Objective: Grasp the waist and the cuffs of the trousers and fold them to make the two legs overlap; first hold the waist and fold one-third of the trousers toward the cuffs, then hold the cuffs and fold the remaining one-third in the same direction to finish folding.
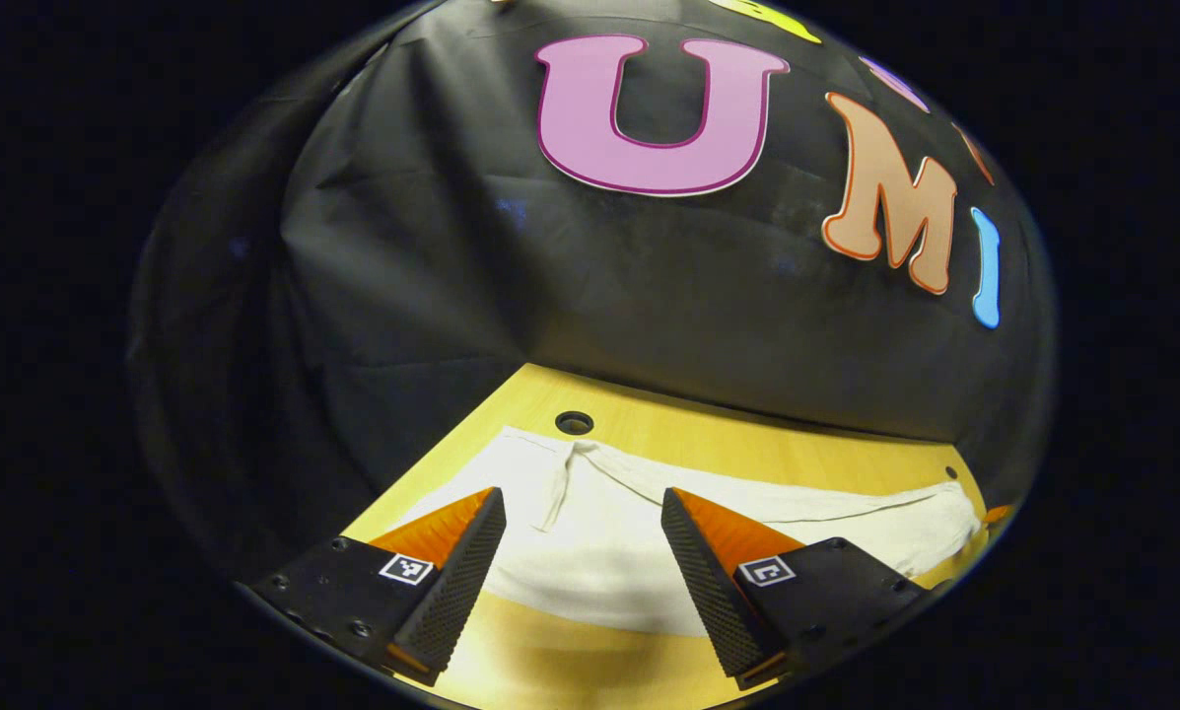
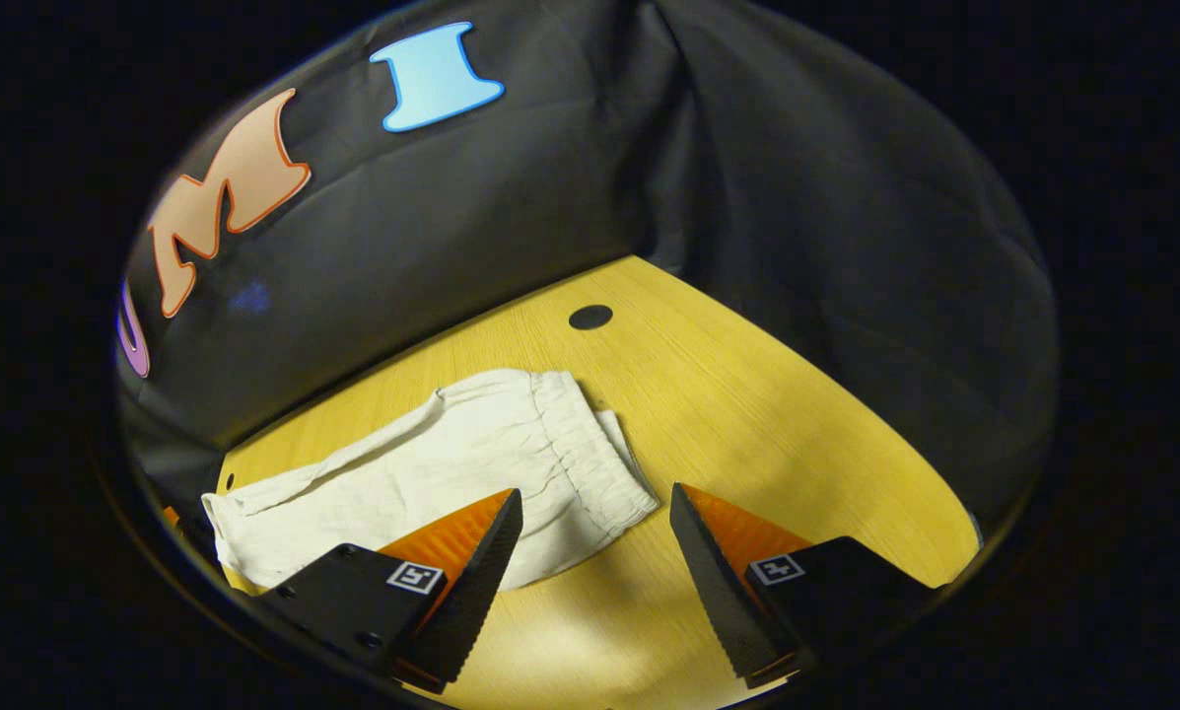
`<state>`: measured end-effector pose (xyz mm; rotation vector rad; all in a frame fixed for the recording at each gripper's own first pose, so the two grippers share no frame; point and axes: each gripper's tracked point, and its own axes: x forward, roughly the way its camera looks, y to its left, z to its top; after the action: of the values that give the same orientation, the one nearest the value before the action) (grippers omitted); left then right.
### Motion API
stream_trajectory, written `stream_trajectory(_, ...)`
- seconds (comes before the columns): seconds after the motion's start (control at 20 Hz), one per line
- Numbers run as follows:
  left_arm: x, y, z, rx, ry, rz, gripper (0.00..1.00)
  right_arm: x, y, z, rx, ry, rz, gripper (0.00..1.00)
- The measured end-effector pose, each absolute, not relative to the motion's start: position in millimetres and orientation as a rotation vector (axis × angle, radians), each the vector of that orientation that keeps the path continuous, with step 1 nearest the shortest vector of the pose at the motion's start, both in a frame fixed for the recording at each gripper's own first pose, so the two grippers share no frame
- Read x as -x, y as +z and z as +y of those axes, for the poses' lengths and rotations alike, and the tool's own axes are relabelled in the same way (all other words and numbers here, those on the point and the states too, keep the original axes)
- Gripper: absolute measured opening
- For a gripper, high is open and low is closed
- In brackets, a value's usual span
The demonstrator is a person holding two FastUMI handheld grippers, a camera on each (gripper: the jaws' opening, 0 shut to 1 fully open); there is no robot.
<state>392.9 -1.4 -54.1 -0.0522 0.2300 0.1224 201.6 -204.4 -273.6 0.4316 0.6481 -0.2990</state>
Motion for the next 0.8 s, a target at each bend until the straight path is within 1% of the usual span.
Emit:
stream_trajectory(0.2, -360, -60, -20, 0.025, 0.145, 0.230, 0.95, -208, -296, -201, -0.485, -0.269, 0.684, 0.95)
stream_trajectory(0.25, -355, -61, -25, 0.016, 0.145, 0.234, 0.95, -209, -296, -202, -0.491, -0.268, 0.679, 0.88)
stream_trajectory(0.3, -348, -63, -31, 0.015, 0.143, 0.241, 0.95, -211, -296, -201, -0.506, -0.256, 0.676, 0.88)
stream_trajectory(0.35, -341, -63, -38, 0.020, 0.142, 0.239, 0.96, -213, -298, -201, -0.520, -0.248, 0.673, 0.95)
stream_trajectory(0.4, -338, -63, -43, 0.025, 0.141, 0.237, 0.96, -215, -299, -200, -0.534, -0.242, 0.675, 0.93)
stream_trajectory(0.45, -333, -65, -48, 0.031, 0.143, 0.235, 0.96, -217, -302, -200, -0.543, -0.241, 0.677, 0.85)
stream_trajectory(0.5, -330, -66, -51, 0.035, 0.144, 0.236, 0.96, -219, -303, -201, -0.546, -0.240, 0.675, 0.80)
stream_trajectory(0.55, -327, -65, -54, 0.040, 0.145, 0.232, 0.95, -218, -303, -200, -0.548, -0.239, 0.676, 0.78)
stream_trajectory(0.6, -325, -65, -58, 0.045, 0.143, 0.227, 0.95, -219, -305, -204, -0.546, -0.250, 0.676, 0.75)
stream_trajectory(0.65, -323, -63, -61, 0.048, 0.140, 0.225, 0.96, -218, -308, -205, -0.552, -0.255, 0.678, 0.65)
stream_trajectory(0.7, -321, -64, -63, 0.048, 0.140, 0.224, 0.96, -219, -307, -204, -0.567, -0.255, 0.675, 0.52)
stream_trajectory(0.75, -321, -63, -63, 0.045, 0.138, 0.222, 0.96, -220, -306, -205, -0.578, -0.253, 0.673, 0.53)
stream_trajectory(0.8, -319, -63, -64, 0.043, 0.138, 0.223, 0.96, -223, -302, -206, -0.588, -0.254, 0.663, 0.39)
